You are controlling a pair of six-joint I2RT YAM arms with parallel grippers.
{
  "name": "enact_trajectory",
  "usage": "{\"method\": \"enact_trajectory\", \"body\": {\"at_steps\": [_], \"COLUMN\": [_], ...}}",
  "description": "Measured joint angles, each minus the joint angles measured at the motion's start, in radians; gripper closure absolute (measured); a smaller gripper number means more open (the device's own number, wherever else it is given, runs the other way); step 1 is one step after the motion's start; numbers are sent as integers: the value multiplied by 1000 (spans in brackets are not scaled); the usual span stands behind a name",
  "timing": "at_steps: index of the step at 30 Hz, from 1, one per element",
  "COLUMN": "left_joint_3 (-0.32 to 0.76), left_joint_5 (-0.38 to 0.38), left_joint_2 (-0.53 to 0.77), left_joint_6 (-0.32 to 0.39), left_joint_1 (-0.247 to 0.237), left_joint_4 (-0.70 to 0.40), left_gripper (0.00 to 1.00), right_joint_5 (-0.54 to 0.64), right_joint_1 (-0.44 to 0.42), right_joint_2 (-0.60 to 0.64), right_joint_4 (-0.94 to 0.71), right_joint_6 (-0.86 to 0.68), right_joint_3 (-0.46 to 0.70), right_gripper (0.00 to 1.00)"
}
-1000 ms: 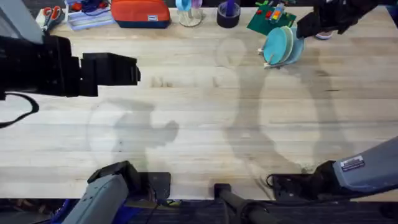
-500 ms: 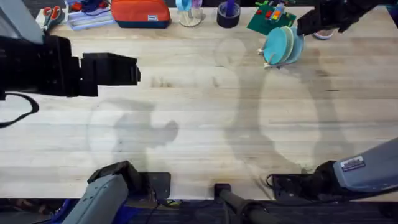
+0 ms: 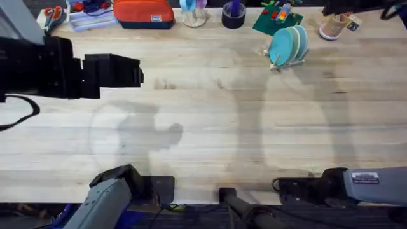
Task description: Pick up the plates from the table one by one and place each into a slot on the dish rack.
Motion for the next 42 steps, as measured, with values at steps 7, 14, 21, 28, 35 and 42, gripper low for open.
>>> {"method": "enact_trajectory", "body": {"at_steps": [7, 14, 21, 28, 35, 42], "left_joint_3": [0, 0, 0, 0, 0, 0], "left_joint_5": [0, 0, 0, 0, 0, 0], "left_joint_2": [0, 0, 0, 0, 0, 0], "left_joint_6": [0, 0, 0, 0, 0, 0], "left_joint_1": [0, 0, 0, 0, 0, 0], "left_joint_4": [0, 0, 0, 0, 0, 0], "left_gripper": [7, 7, 7, 7, 7, 7], "right_joint_5": [0, 0, 0, 0, 0, 0], "right_joint_1": [0, 0, 0, 0, 0, 0], "right_joint_2": [-91, -187, -284, -402, -542, -654], "right_joint_4": [-68, -158, -295, -382, -463, -565], "right_joint_6": [0, 0, 0, 0, 0, 0], "right_joint_3": [0, 0, 0, 0, 0, 0], "right_gripper": [606, 313, 7, 7, 8, 8]}}
